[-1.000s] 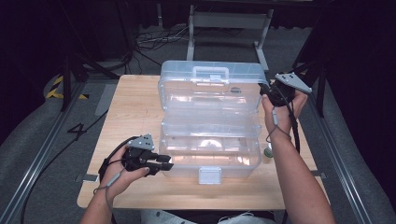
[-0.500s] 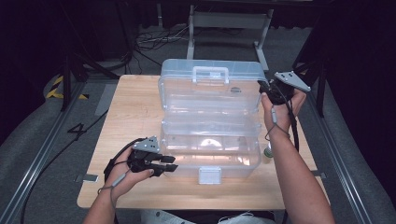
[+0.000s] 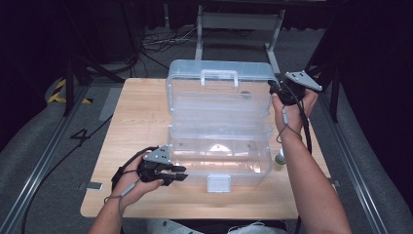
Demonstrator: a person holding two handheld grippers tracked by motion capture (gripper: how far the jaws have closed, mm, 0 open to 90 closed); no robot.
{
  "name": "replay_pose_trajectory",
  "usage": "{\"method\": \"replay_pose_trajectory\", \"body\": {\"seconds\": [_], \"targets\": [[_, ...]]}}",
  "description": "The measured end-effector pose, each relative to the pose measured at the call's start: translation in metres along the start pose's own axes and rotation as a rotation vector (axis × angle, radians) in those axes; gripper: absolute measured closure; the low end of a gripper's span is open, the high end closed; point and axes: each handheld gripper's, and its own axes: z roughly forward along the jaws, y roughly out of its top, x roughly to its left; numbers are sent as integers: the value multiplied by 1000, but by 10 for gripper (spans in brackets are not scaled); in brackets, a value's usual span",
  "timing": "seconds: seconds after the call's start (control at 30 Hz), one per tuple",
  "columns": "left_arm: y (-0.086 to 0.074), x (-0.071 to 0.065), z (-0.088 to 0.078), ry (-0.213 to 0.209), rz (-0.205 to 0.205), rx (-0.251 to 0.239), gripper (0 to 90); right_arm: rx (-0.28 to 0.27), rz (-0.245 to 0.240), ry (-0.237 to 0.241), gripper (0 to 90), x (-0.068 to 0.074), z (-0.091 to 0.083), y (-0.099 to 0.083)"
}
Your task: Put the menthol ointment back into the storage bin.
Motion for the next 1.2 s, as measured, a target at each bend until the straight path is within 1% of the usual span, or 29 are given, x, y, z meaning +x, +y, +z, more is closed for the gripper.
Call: {"method": "replay_pose_trajectory", "body": {"seconds": [0.27,0.43,0.67,0.77,0.93,1.0,1.2], "targets": [[-1,0,5,-15,1,-21,742,6,0,7,819,-3,7,1],[-1,0,9,-16,15,-15,742,11,5,15,817,-5,13,2],[-1,2,12,-31,16,-19,747,2,11,20,816,-7,19,0],[-1,3,12,-35,17,-15,747,11,8,20,815,-7,22,1],[-1,3,13,-43,11,-19,750,26,14,20,816,-8,27,3],[-2,4,14,-53,1,-29,750,27,14,19,816,-9,30,3],[-1,4,15,-54,-1,-27,749,39,17,17,817,-10,38,3]]}}
